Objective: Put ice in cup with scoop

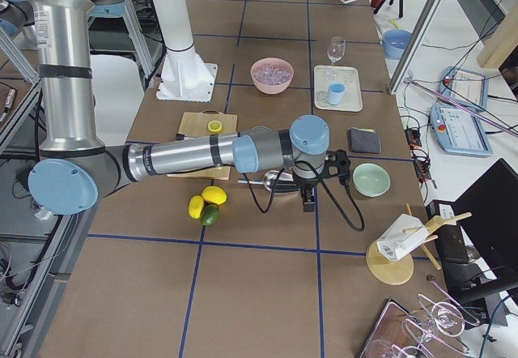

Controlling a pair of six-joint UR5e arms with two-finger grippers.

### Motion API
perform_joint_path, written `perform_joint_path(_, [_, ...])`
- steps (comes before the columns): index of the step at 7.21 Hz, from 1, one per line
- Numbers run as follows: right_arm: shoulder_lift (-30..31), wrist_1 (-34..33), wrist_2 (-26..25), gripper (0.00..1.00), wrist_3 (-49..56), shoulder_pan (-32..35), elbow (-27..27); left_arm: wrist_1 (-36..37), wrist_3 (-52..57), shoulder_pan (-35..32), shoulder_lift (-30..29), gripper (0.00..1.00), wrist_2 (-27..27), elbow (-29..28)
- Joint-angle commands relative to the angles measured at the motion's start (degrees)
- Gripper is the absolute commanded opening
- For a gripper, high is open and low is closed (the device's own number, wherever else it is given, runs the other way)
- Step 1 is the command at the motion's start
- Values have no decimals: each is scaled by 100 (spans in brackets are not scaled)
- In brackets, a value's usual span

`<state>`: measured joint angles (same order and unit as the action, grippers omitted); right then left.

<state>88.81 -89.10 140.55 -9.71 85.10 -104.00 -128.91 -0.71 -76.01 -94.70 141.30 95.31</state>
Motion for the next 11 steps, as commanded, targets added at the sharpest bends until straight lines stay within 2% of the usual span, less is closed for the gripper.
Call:
perform_joint_path(1, [-57,-2,-306,100,-1194,-885,-601,-998,-68,558,-119,100,-145,-117])
perform_joint_path(2, [-74,16,-762,100,-1974,-1403,-734,-1474,-43,657,-76,100,-190,-379])
perform_joint_path(3, [-66,42,-766,100,-2669,-1730,-866,-1932,-43,936,-119,100,-208,-452])
perform_joint_path(4, [30,251,-766,100,-3007,-1925,-1085,-1962,-51,1034,-319,100,-208,-452])
perform_joint_path(5, [640,845,-766,100,-3349,-2092,-1139,-1937,-69,1166,-530,100,-208,-478])
perform_joint_path(6, [1203,1964,-1227,100,-3692,-2424,-1122,-1928,-69,1193,-611,100,-234,-496])
perform_joint_path(8, [1419,2657,-1477,100,-3959,-3049,-598,-1927,-86,1727,-804,100,-908,-505])
perform_joint_path(11, [1437,2644,-1636,100,-3959,-3411,-375,-1971,-78,1756,-805,100,-920,-479])
